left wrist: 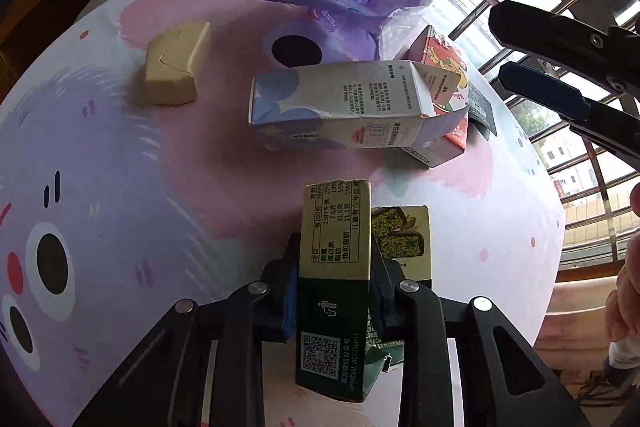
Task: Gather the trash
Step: 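Grasp the green cigarette box with the left tool while the right tool grasps the purple plastic bag, then carry both items over the wastebasket and open both tools to drop them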
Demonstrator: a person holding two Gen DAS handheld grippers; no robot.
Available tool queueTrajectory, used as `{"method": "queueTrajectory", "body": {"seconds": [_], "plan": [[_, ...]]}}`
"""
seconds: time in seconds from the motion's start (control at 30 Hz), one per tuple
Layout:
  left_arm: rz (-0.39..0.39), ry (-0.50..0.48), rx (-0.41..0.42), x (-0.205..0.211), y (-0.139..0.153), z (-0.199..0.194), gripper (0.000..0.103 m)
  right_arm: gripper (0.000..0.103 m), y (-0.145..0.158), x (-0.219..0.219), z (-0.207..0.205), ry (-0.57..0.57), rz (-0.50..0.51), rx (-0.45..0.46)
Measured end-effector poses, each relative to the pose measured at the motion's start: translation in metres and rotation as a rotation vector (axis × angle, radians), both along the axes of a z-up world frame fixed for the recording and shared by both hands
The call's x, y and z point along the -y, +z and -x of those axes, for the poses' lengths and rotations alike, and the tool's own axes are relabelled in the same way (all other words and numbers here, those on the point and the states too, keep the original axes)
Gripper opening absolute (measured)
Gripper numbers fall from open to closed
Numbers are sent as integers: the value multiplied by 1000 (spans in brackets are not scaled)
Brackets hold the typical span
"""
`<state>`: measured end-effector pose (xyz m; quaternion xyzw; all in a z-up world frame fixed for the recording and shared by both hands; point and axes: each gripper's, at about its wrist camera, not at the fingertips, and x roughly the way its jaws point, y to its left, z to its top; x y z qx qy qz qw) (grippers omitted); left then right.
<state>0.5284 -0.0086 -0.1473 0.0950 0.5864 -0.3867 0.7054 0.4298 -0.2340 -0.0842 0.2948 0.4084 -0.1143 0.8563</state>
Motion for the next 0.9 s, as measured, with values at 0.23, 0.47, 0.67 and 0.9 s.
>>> {"method": "queueTrajectory", "body": {"seconds": [0.23,0.47,0.67,0.9], "plan": [[40,235,72,-56,40,6,25,56,-6,16,-53,-43,-32,-23],[58,481,192,-114,88,-14,25,16,-36,17,-92,-38,-73,-80],[53,586,226,-143,113,-9,25,0,-33,9,-84,-7,-72,-34],[52,640,269,-152,145,40,25,0,25,-1,-19,60,-71,89]]}}
